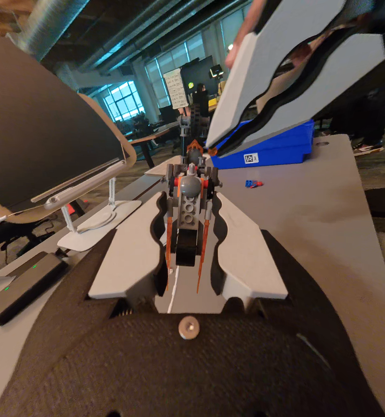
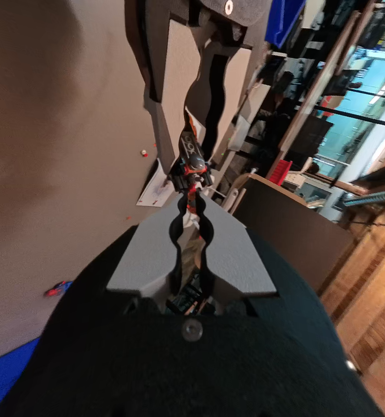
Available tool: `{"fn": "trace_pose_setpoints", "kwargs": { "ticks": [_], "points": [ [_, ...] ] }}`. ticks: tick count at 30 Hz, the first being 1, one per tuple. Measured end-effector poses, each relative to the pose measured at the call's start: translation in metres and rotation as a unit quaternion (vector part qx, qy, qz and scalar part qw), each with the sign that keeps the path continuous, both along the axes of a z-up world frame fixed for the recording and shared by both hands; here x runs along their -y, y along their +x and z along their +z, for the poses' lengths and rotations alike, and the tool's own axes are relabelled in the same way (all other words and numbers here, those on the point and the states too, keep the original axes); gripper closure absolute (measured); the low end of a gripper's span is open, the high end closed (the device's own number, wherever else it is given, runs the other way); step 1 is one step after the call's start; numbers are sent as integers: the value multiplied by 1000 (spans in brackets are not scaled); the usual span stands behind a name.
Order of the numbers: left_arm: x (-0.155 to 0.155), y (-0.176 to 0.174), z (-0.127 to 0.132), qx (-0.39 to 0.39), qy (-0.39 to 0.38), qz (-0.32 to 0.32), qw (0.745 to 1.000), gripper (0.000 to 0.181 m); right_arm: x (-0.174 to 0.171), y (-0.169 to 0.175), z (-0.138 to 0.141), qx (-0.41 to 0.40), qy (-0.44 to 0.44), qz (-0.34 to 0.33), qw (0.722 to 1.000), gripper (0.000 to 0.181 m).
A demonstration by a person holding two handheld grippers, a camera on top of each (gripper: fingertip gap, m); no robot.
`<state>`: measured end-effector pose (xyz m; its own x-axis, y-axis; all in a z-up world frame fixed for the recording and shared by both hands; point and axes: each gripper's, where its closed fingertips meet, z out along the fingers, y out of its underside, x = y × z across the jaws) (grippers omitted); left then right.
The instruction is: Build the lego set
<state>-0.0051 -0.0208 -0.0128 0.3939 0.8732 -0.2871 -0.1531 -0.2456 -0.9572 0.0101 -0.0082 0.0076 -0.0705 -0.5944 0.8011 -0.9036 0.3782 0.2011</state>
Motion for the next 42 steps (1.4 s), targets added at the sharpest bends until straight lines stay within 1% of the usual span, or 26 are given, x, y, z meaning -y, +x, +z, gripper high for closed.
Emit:
{"fn": "trace_pose_setpoints", "kwargs": {
  "ticks": [3, 7, 10, 14, 21, 31, 37, 42],
  "points": [
    [-8, 1, 1, -8, 2, -12, 1000, 145, -7, -3, -3, 19, 52, -10, 998, 177],
    [-12, 1, 0, -6, 15, -26, 1000, 144, -15, 0, -6, 30, 107, -6, 994, 176],
    [-16, 3, 0, -3, 23, -39, 999, 145, -17, 0, -6, 21, 130, -8, 991, 176],
    [-18, 4, 1, -7, 25, -46, 999, 145, -20, 0, -8, 30, 160, -18, 986, 176],
    [-22, 7, 3, -22, 12, -48, 999, 145, -21, 7, -7, 72, 194, -34, 978, 177],
    [-27, 10, 6, -43, 16, -55, 997, 145, -26, 8, -5, 79, 224, -48, 970, 177],
    [-27, 11, 12, -69, 32, -50, 996, 145, -27, 10, 1, 109, 237, -56, 964, 176],
    [-28, 15, 18, -83, 61, -63, 993, 145, -26, 17, 9, 130, 244, -47, 960, 177]
  ]
}}
